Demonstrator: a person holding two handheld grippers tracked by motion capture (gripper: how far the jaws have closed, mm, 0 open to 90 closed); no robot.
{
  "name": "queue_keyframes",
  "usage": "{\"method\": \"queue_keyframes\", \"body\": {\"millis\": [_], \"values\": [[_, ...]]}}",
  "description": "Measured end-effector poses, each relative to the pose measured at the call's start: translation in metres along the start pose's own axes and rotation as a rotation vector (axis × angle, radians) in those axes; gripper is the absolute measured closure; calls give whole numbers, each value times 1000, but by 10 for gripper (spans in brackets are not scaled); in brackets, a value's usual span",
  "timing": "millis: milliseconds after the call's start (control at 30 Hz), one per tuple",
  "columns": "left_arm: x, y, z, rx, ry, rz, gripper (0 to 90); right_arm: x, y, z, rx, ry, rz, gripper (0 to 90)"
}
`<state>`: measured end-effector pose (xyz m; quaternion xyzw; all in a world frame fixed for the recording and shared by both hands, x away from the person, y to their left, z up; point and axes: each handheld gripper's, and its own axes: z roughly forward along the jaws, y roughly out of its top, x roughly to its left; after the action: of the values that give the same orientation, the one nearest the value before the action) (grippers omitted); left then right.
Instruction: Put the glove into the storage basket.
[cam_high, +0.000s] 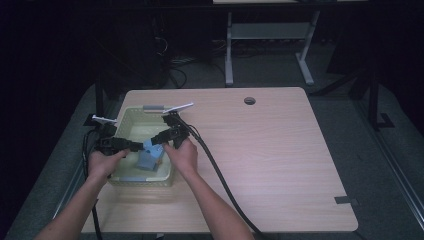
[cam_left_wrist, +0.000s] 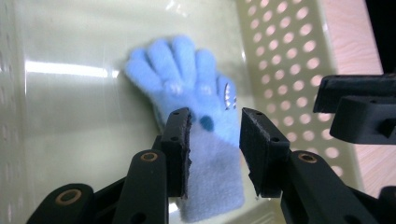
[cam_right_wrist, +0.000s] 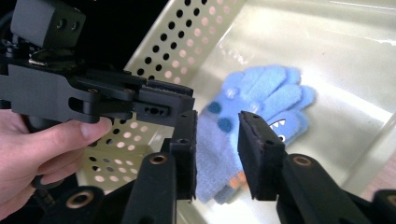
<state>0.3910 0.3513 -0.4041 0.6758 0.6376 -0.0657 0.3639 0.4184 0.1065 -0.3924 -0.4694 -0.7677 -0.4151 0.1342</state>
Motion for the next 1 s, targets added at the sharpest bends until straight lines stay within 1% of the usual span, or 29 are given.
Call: {"method": "queue_keyframes", "body": {"millis": [33, 67, 100, 133, 200, 233, 267, 300, 367, 400, 433, 467, 500, 600, 667, 733, 800, 867, 933, 1000], "values": [[0, 0, -1, -6, -2, -1, 626, 0, 0, -2, -2, 9, 13, 661], [0, 1, -2, -8, -7, -1, 624, -2, 0, -3, -9, 9, 6, 655], [0, 1, -3, -15, -22, -2, 620, -2, -1, -5, -11, 11, 9, 650], [-2, 1, -3, -21, -27, -21, 617, -4, -1, -7, -18, 16, 12, 644], [-3, 2, -4, -25, -43, -14, 611, -6, -2, -10, -26, 22, 22, 624], [-4, 3, -5, -30, -53, 4, 608, -8, -2, -12, -34, 31, 25, 614], [-5, 4, -5, -32, -59, 11, 604, -9, -2, -15, -36, 43, 28, 602], [-6, 4, -5, -35, -66, 10, 602, -9, -1, -16, -45, 56, 25, 596], [-8, 6, -6, -48, -86, 0, 601, -9, -1, -21, -51, 54, 19, 588], [-8, 6, -6, -43, -86, 6, 600, -10, -1, -23, -54, 60, 19, 583], [-9, 7, -6, -40, -77, 18, 594, -11, -1, -25, -59, 63, 18, 578], [-10, 7, -7, -42, -83, 14, 591, -12, -1, -26, -66, 71, 21, 571], [-10, 7, -8, -51, -94, 19, 586, -14, -2, -28, -70, 81, 23, 565], [-13, 8, -11, -68, -107, 23, 573, -18, -2, -33, -80, 102, 33, 543], [-17, 8, -13, -84, -125, 23, 566, -20, -3, -36, -89, 105, 36, 531], [-19, 8, -13, -91, -132, 31, 550, -23, -3, -39, -98, 114, 41, 513], [-22, 9, -14, -100, -138, 31, 509, -25, -2, -43, -107, 123, 47, 500], [-25, 10, -15, -117, -140, 42, 501, -26, -2, -47, -119, 128, 41, 488], [-28, 11, -15, -132, -163, 44, 495, -28, -2, -51, -126, 134, 39, 479], [-32, 12, -15, -130, -165, 54, 487, -30, -2, -56, -131, 135, 42, 470]]}}
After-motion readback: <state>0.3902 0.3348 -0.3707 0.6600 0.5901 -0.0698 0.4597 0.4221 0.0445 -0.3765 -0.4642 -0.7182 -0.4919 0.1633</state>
